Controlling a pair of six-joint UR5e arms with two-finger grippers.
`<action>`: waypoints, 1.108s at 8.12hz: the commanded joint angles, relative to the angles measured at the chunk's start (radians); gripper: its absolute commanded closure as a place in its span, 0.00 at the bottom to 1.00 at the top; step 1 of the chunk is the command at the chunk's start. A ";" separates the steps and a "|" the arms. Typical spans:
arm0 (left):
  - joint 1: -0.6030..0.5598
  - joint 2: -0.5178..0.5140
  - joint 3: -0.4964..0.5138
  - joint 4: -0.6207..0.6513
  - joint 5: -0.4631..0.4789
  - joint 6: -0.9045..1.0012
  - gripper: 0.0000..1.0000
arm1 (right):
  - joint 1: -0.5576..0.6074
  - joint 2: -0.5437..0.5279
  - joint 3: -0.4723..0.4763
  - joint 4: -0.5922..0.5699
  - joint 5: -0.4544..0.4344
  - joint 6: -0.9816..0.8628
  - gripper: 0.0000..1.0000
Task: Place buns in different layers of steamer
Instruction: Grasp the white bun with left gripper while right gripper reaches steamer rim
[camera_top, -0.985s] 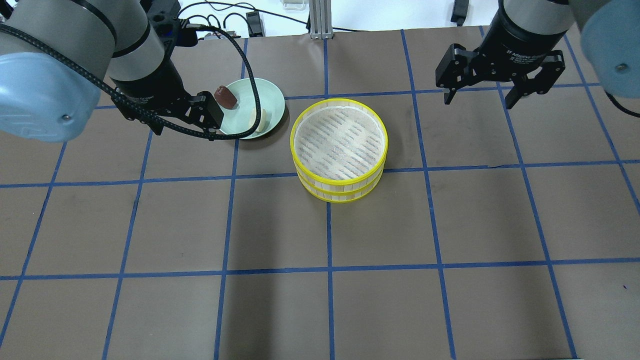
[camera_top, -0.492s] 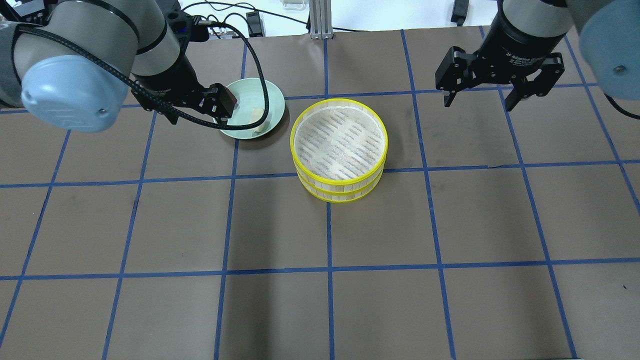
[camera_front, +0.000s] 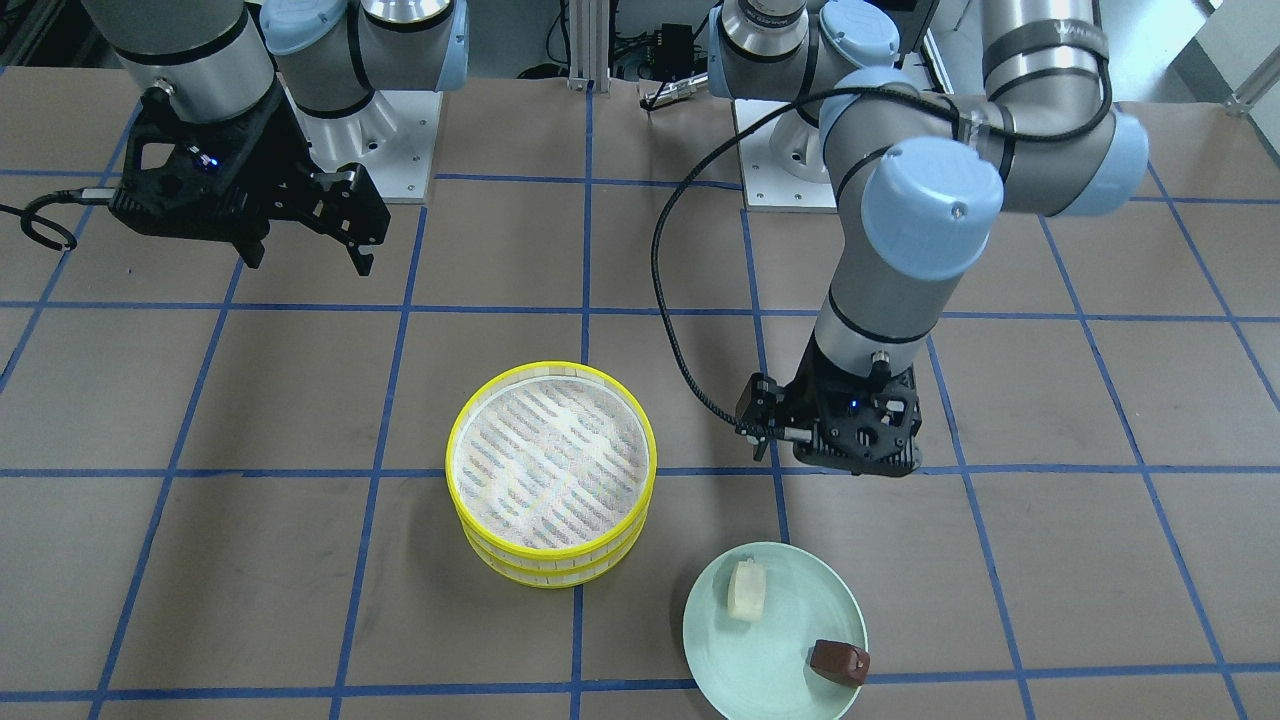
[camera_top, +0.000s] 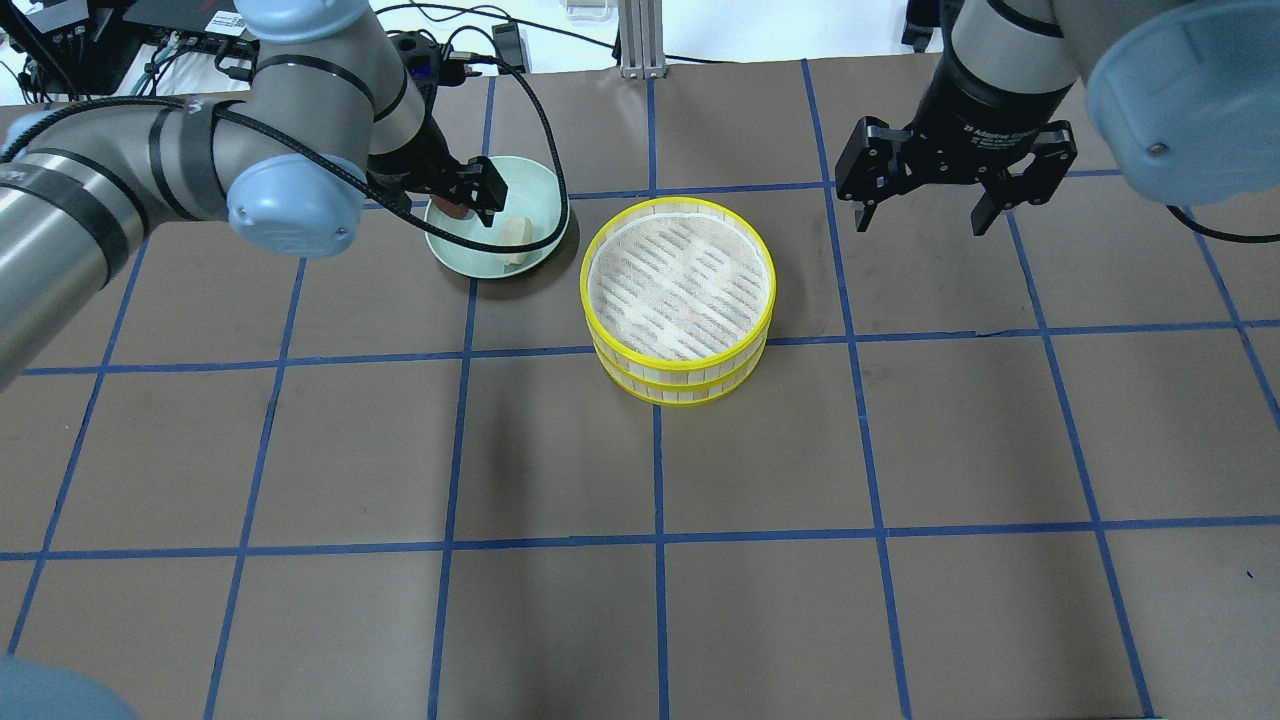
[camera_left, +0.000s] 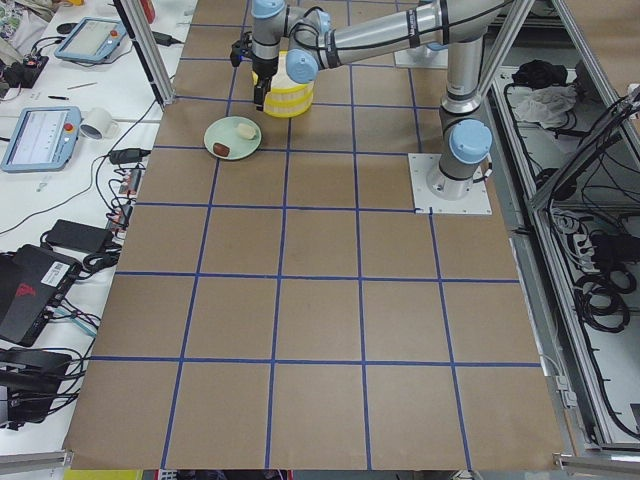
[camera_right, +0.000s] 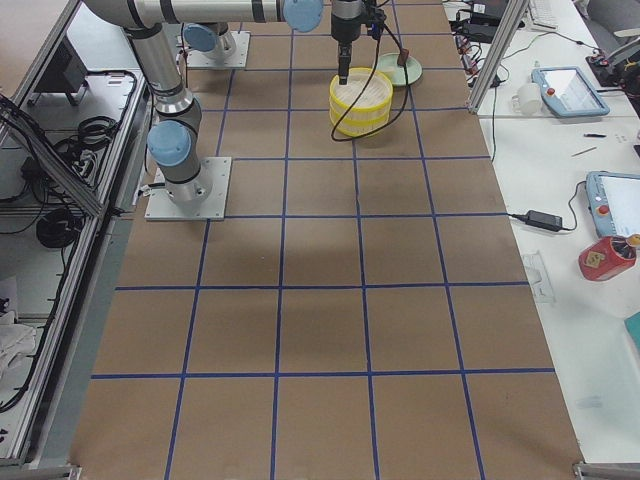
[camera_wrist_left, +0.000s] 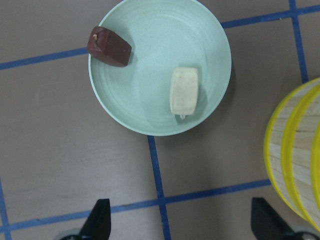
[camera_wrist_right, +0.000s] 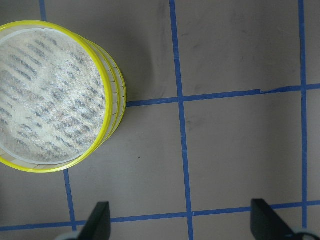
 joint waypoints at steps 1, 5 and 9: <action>0.001 -0.141 0.003 0.218 -0.003 0.013 0.00 | 0.013 0.069 0.000 -0.036 0.001 0.018 0.00; 0.001 -0.305 0.014 0.384 -0.076 0.013 0.00 | 0.062 0.154 0.000 -0.107 -0.001 0.039 0.00; 0.001 -0.346 0.026 0.424 -0.076 0.015 0.06 | 0.108 0.258 0.000 -0.218 -0.004 0.114 0.00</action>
